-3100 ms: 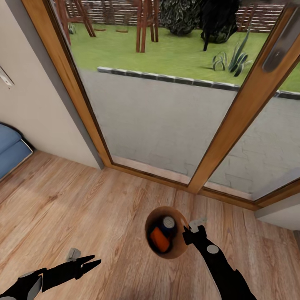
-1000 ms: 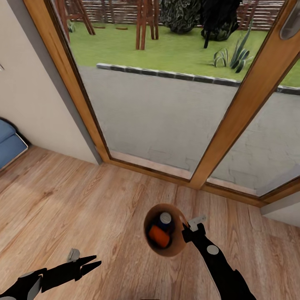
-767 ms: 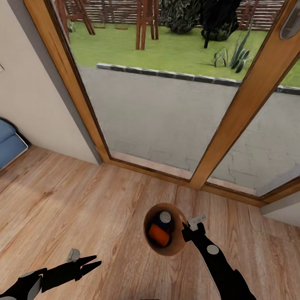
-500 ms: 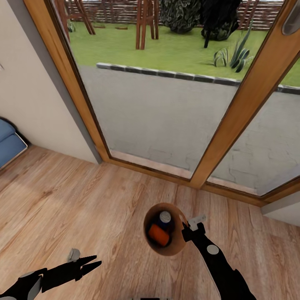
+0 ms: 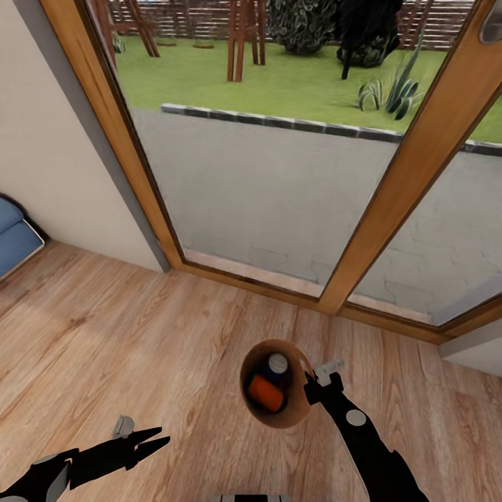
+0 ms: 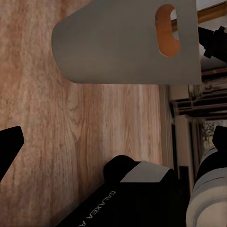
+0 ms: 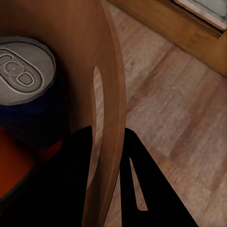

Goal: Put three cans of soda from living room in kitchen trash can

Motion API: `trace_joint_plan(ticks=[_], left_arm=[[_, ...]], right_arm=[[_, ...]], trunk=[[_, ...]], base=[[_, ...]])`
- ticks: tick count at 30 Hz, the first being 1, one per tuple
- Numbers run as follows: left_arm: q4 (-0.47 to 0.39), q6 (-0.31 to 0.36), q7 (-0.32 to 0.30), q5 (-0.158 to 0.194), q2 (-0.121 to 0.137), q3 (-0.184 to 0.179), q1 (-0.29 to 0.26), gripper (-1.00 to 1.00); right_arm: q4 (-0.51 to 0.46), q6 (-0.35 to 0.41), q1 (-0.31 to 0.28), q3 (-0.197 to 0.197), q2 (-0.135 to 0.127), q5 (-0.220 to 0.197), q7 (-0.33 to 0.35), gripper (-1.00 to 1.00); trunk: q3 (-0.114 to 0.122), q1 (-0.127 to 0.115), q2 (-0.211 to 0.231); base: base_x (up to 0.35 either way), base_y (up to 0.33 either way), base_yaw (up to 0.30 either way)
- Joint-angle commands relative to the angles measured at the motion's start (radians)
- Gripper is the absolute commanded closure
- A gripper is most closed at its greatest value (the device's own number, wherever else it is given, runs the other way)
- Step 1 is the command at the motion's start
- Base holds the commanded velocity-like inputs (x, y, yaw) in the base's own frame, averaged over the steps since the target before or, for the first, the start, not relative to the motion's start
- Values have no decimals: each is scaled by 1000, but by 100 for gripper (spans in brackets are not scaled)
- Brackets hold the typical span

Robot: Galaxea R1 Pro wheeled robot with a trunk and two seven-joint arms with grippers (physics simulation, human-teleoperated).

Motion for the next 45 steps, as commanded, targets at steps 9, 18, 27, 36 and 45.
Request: trace_joint_plan(ticks=[9,18,27,36,45], left_arm=[[0,1,0,0,-1,0,0,-100],[0,1,0,0,-2,0,0,-100],[0,2,-1,-1,-1,-1,0,-100],[0,0,-16,-2,-1,-1,0,-100],[0,0,-21,-2,-1,-2,0,-100]], right_arm=[[-1,0,0,1,1,-5,5,100],[-1,0,0,2,2,-5,5,100],[-1,0,0,3,2,-5,5,100],[-1,0,0,5,2,-5,5,100],[-1,0,0,5,2,-5,5,100]], trunk=[[-25,31,-56],[-38,46,-84],[-66,80,-147],[-81,100,-182],[-94,115,-210]], base=[[0,0,0],[0,0,0],[0,0,0],[0,0,0],[0,0,0]])
